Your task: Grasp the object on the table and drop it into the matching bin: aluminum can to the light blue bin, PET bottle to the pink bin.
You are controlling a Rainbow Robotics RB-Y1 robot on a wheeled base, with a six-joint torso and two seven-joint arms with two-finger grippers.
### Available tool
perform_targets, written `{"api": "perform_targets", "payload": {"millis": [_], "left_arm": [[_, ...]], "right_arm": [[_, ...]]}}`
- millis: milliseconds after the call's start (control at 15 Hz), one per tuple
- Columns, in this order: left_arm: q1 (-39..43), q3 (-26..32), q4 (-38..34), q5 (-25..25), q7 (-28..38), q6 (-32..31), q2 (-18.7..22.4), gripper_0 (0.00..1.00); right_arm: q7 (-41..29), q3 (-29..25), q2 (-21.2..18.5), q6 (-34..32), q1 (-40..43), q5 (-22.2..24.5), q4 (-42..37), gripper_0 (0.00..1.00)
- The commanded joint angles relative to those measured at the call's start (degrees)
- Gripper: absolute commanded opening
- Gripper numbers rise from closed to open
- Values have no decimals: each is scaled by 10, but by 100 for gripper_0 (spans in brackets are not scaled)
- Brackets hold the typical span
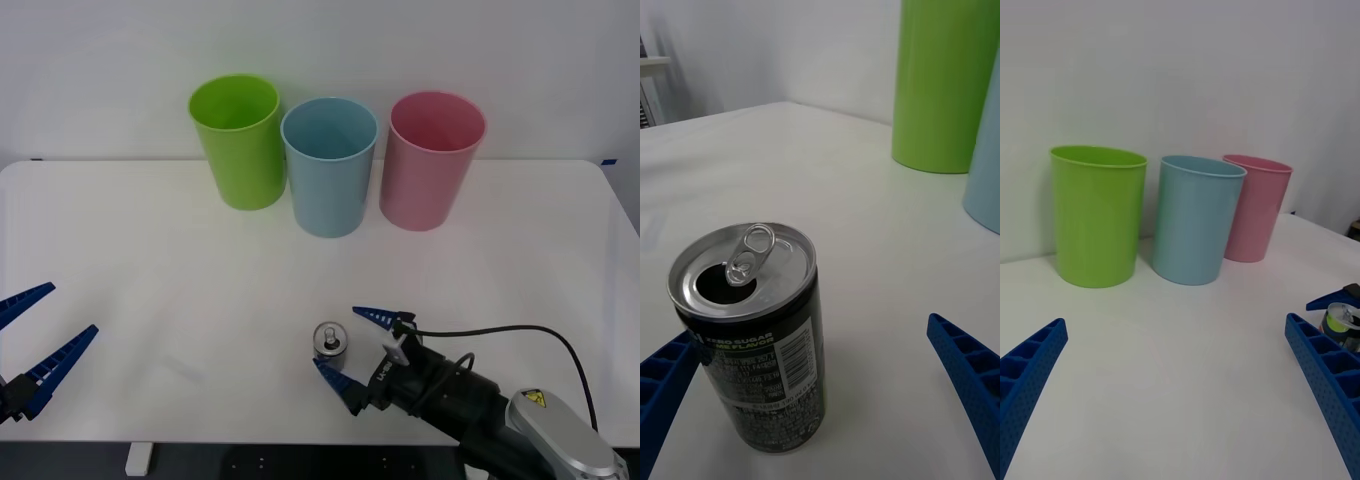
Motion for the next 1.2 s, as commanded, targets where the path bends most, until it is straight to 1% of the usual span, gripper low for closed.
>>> {"api": "perform_targets", "payload": {"millis": [67, 467, 533, 600, 667, 1200], "left_arm": [[0, 0, 0, 0, 0, 0, 0, 100], [0, 0, 0, 0, 0, 0, 0, 100], [0, 0, 0, 0, 0, 0, 0, 100], [0, 0, 0, 0, 0, 0, 0, 100], [0, 0, 0, 0, 0, 0, 0, 100], [0, 0, 0, 0, 0, 0, 0, 100]], "right_arm": [[2, 9, 3, 12, -6, 0, 4, 100], [4, 15, 4, 19, -6, 0, 4, 100], [4, 16, 4, 19, -6, 0, 4, 75], [1, 17, 4, 19, -6, 0, 4, 12], [1, 17, 4, 20, -6, 0, 4, 0], [-7, 16, 5, 19, -7, 0, 4, 0]]}}
